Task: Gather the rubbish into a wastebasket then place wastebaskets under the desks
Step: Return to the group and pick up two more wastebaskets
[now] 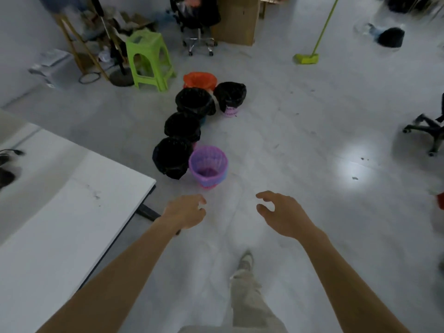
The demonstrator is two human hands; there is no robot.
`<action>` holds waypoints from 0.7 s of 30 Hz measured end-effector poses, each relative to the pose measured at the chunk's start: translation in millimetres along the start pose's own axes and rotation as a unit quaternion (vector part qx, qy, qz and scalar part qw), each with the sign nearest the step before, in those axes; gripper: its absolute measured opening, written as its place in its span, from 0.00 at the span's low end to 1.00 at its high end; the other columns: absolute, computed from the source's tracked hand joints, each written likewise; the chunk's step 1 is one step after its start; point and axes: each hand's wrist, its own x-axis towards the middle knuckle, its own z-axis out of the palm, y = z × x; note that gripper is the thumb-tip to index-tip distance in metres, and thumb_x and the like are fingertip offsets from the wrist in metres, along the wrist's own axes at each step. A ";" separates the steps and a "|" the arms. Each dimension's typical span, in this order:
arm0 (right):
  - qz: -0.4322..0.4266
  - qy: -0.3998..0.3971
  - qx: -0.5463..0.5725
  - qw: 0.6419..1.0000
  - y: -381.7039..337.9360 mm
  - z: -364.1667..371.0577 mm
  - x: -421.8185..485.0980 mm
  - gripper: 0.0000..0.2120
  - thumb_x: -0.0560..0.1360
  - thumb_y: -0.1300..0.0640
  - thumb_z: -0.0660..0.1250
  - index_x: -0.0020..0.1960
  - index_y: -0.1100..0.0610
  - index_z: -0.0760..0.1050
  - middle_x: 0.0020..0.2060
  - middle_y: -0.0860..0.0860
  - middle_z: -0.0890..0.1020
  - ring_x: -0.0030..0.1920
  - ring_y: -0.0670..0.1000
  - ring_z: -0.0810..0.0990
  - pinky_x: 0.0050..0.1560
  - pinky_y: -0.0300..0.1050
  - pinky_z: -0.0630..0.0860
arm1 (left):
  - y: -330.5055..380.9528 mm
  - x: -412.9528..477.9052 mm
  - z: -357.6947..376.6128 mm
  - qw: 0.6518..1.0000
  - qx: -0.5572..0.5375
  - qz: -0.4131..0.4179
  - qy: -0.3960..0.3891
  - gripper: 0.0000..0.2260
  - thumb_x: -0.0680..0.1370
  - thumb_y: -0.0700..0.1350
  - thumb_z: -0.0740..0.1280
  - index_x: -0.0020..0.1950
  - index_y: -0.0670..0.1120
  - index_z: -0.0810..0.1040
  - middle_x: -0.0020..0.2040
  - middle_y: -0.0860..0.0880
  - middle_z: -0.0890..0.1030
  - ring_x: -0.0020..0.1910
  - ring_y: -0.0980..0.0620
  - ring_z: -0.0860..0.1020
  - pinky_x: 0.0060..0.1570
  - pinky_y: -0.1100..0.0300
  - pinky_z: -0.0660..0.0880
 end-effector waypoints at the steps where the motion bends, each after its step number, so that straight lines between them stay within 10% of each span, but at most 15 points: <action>1: -0.012 -0.012 -0.004 1.000 -0.3 -8.3 25.7 0.19 0.80 0.47 0.61 0.70 0.45 0.71 0.65 0.48 0.79 0.65 0.52 0.76 0.63 0.45 0.69 | 4.9 19.2 -8.6 1.000 -0.004 -0.009 -0.007 0.16 0.79 0.52 0.61 0.67 0.55 0.73 0.67 0.50 0.77 0.63 0.46 0.76 0.66 0.51 0.71; 12: -0.112 -0.121 -0.098 0.981 -36.8 -90.5 308.2 0.21 0.79 0.47 0.62 0.71 0.49 0.70 0.65 0.52 0.79 0.63 0.55 0.77 0.62 0.48 0.73 | 28.5 191.2 -125.2 0.987 -0.140 -0.067 0.026 0.14 0.83 0.43 0.59 0.66 0.40 0.76 0.65 0.42 0.78 0.62 0.43 0.76 0.51 0.59 0.68; 21: -0.053 -0.218 -0.107 0.969 -43.7 -53.3 550.3 0.24 0.79 0.47 0.64 0.73 0.52 0.67 0.68 0.53 0.76 0.66 0.54 0.76 0.64 0.46 0.71 | -35.7 385.5 -153.8 0.964 -0.189 -0.174 -0.067 0.17 0.84 0.46 0.57 0.70 0.43 0.73 0.70 0.43 0.74 0.67 0.42 0.73 0.64 0.53 0.70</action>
